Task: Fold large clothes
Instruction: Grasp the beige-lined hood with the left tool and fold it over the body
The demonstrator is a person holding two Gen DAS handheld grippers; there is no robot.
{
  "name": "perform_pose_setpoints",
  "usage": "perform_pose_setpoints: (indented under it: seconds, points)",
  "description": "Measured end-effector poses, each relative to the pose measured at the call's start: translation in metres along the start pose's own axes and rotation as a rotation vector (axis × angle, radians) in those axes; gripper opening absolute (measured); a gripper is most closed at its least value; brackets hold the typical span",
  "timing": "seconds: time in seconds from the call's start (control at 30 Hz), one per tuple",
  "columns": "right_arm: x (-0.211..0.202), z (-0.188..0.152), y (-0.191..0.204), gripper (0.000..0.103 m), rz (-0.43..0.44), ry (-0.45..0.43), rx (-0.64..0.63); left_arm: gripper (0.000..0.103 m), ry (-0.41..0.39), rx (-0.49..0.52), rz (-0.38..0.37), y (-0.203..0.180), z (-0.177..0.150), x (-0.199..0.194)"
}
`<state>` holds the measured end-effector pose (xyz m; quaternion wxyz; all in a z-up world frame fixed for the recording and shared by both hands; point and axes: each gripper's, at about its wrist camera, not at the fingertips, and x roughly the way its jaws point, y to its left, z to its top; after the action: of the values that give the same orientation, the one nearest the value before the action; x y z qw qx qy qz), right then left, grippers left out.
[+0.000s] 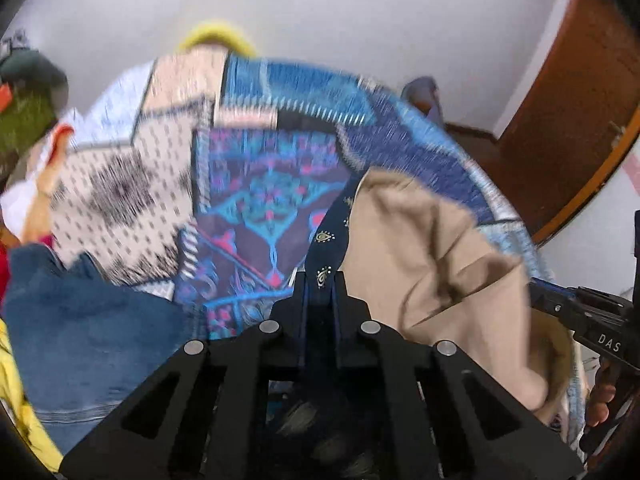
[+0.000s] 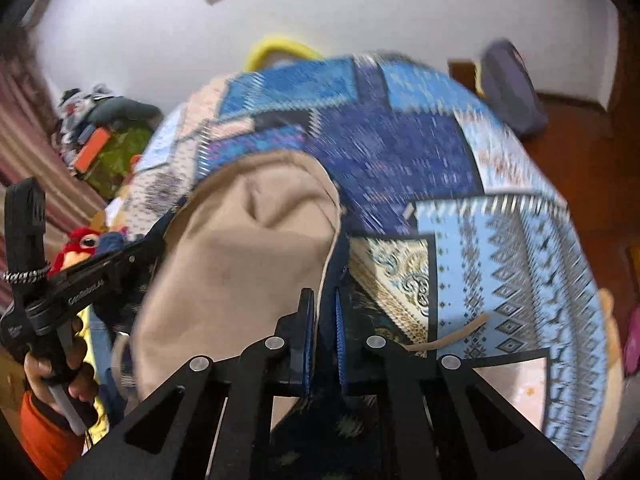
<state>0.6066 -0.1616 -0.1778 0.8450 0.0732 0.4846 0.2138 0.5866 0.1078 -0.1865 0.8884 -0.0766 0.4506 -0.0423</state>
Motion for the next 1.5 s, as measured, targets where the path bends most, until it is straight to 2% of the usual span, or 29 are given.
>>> perform_pose_setpoints:
  seconds: [0.13, 0.23, 0.37, 0.5, 0.63, 0.73, 0.83, 0.9, 1.0, 1.07, 1.1, 1.13, 1.17, 1.3, 1.5]
  points:
    - [-0.049, -0.005, 0.022, 0.006, 0.055, -0.062, -0.045, 0.008, -0.069, 0.049, -0.016, -0.006, -0.003, -0.057]
    - [-0.079, -0.018, 0.04, 0.006, 0.065, -0.082, -0.088, 0.008, -0.088, 0.082, -0.042, -0.012, -0.014, -0.088]
    - [-0.105, -0.048, 0.053, 0.006, 0.043, -0.085, -0.131, 0.008, -0.07, 0.129, -0.071, -0.022, -0.046, -0.121]
    - [-0.118, -0.084, 0.056, 0.007, 0.028, -0.054, -0.154, 0.008, -0.025, 0.169, -0.11, -0.031, -0.094, -0.141]
    - [-0.115, -0.128, 0.055, 0.007, -0.032, -0.003, -0.195, 0.008, 0.037, 0.194, -0.093, -0.032, -0.146, -0.138]
    - [-0.104, -0.153, 0.049, 0.007, -0.081, 0.046, -0.215, 0.008, 0.096, 0.173, -0.086, -0.024, -0.177, -0.123]
    - [-0.089, -0.169, 0.038, 0.007, -0.12, 0.107, -0.199, 0.008, 0.172, 0.156, -0.069, -0.017, -0.202, -0.098]
    - [-0.081, -0.177, 0.03, 0.007, -0.131, 0.138, -0.177, 0.008, 0.192, 0.146, -0.063, -0.012, -0.207, -0.088]
    - [-0.075, -0.184, 0.017, 0.007, -0.121, 0.168, -0.13, 0.017, 0.192, 0.117, -0.087, -0.006, -0.202, -0.09]
    - [-0.076, -0.185, 0.009, 0.007, -0.103, 0.169, -0.104, 0.04, 0.195, 0.119, -0.076, -0.004, -0.192, -0.096]
    - [-0.076, -0.185, 0.006, 0.007, -0.102, 0.162, -0.1, 0.06, 0.183, 0.123, -0.054, -0.002, -0.189, -0.099]
    - [-0.077, -0.183, 0.005, 0.007, -0.106, 0.15, -0.105, 0.068, 0.15, 0.124, -0.019, 0.0, -0.182, -0.105]
    - [-0.078, -0.182, 0.003, 0.007, -0.117, 0.137, -0.112, 0.069, 0.115, 0.122, 0.004, 0.003, -0.175, -0.111]
    - [-0.079, -0.173, -0.005, 0.007, -0.15, 0.103, -0.104, 0.069, 0.085, 0.085, 0.025, 0.018, -0.143, -0.109]
    - [-0.071, -0.162, -0.012, 0.007, -0.113, 0.087, -0.076, 0.069, 0.081, 0.008, 0.062, 0.042, -0.089, -0.067]
